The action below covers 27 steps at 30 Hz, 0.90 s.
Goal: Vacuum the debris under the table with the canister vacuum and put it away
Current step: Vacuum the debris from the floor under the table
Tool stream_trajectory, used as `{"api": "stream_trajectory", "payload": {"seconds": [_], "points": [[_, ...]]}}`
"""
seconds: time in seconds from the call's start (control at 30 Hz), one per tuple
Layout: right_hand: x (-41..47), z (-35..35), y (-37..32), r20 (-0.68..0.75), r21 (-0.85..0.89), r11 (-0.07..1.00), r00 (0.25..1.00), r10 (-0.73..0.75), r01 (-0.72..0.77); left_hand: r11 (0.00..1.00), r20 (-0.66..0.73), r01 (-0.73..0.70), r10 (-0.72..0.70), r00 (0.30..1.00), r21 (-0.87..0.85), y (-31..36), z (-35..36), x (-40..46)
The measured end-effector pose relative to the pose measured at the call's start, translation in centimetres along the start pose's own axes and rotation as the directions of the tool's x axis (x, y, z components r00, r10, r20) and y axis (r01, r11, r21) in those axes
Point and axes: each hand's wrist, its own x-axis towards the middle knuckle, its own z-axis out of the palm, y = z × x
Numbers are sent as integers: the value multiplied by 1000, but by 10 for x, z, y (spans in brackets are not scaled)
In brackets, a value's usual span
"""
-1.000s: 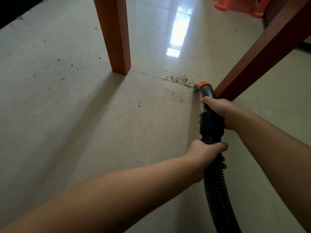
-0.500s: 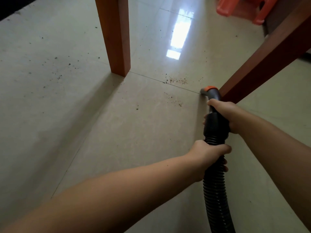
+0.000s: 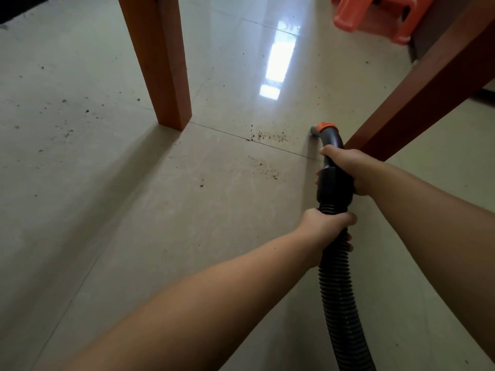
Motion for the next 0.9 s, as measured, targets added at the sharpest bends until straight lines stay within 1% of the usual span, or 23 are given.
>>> {"api": "stream_trajectory", "payload": {"seconds": [0.1, 0.17, 0.27, 0.43, 0.5, 0.57, 0.67, 0.8, 0.9], "points": [[-4, -7, -5, 26, -76, 997, 999, -21, 23, 1000, 25, 1, 0, 1000, -21, 0, 7, -1], [-8, -7, -9, 77, -104, 994, 996, -37, 45, 999, 32, -15, 16, 999, -44, -3, 12, -4], [-15, 1, -16, 150, -152, 986, 988, -47, 70, 995, -25, -48, 46, 999, -86, -6, 12, -7], [-20, 38, -30, 229, -191, 971, 969, -97, 142, 991, -120, -88, 76, 990, -100, -3, -14, -11], [-23, 53, -36, 260, -209, 961, 957, -125, 182, 988, -142, -111, 95, 985, -106, 0, -24, -14], [-25, 60, -42, 281, -216, 958, 952, -122, 186, 985, -146, -130, 113, 983, -112, 2, -29, -16], [-28, 57, -46, 265, -234, 962, 961, -78, 142, 986, -117, -124, 111, 987, -112, 7, -27, -18], [-33, 35, -43, 147, -279, 959, 989, -14, 55, 992, -3, -62, 62, 998, -112, 11, -14, -22], [-38, 23, -36, 114, -297, 955, 993, 25, 10, 990, 53, -31, 39, 998, -135, 7, -1, -29]]}}
